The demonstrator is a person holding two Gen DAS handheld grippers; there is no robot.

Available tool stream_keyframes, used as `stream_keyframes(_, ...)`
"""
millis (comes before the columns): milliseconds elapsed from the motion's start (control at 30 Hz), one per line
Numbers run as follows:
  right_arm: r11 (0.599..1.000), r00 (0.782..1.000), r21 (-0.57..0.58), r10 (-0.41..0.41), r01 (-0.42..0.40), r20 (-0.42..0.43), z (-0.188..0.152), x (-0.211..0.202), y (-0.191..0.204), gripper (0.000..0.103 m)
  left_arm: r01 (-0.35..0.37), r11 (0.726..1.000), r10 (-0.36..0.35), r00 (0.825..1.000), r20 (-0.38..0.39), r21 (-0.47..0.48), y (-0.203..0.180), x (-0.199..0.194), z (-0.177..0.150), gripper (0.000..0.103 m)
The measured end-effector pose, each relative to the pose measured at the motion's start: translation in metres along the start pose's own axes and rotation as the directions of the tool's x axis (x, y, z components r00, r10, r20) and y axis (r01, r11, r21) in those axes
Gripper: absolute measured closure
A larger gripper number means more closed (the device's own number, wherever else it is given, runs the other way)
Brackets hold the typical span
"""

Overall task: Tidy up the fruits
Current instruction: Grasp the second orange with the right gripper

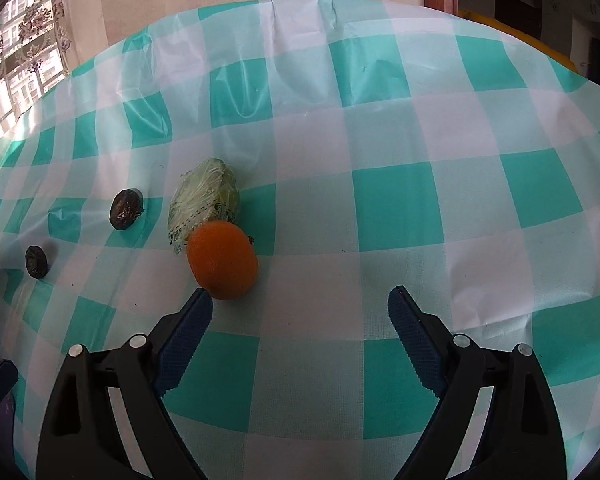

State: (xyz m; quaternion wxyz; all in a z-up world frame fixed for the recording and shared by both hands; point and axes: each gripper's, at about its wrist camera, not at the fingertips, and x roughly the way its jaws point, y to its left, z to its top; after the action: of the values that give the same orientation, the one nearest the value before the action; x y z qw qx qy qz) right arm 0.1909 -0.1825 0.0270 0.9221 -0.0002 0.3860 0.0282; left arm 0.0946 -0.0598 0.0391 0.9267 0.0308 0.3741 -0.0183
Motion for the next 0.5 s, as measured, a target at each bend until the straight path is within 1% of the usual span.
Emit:
stream_keyframes(133,0.998,1.0,-0.066,0.009,-0.01,-0.012,0.009,0.01,0.017,0.017,0.011,1.0,-0.011,1.0,-0.022,-0.019,0.005,0.011,0.006,0.002)
stream_keyframes(200,0.996,1.0,-0.087,0.009,-0.011,-0.024,0.009,0.013,0.022,0.019,0.002,1.0,-0.003,0.999,-0.035,-0.027,0.008,0.016,0.009,0.002)
stream_keyframes(233,0.995,0.999,-0.091,0.027,-0.029,-0.029,0.009,0.013,0.023,0.025,-0.001,1.0,0.0,0.999,-0.039,-0.03,0.008,0.017,0.01,0.002)
stream_keyframes(267,0.995,0.998,-0.086,0.051,-0.054,-0.032,0.008,0.013,0.023,0.029,-0.005,0.999,0.004,0.999,-0.041,-0.033,0.01,0.019,0.012,0.002)
stream_keyframes(300,0.994,0.997,-0.077,0.074,-0.077,-0.035,0.007,0.012,0.023,0.037,-0.012,0.999,0.011,0.999,-0.041,-0.034,0.011,0.021,0.013,0.002)
stream_keyframes(333,0.993,0.995,-0.069,0.095,-0.097,-0.038,0.005,0.011,0.023,0.046,-0.017,0.999,0.016,0.999,-0.041,-0.036,0.012,0.023,0.014,0.002)
stream_keyframes(367,0.991,0.992,-0.064,0.119,-0.122,-0.042,0.003,0.01,0.023,0.05,-0.021,0.999,0.019,0.999,-0.043,-0.037,0.013,0.024,0.015,0.002)
stream_keyframes(400,0.988,0.989,-0.058,0.139,-0.142,-0.042,0.001,0.008,0.022,0.061,-0.022,0.999,0.02,0.999,-0.048,-0.041,0.014,0.027,0.016,0.002)
stream_keyframes(433,0.987,0.988,-0.051,0.152,-0.153,-0.037,-0.001,0.005,0.022,0.068,-0.022,0.999,0.019,0.998,-0.055,-0.045,0.015,0.029,0.017,0.002)
stream_keyframes(500,0.991,0.99,-0.015,0.136,-0.136,-0.024,-0.004,0.001,0.017,0.066,-0.021,0.998,0.017,0.997,-0.069,-0.052,0.017,0.034,0.018,0.002)
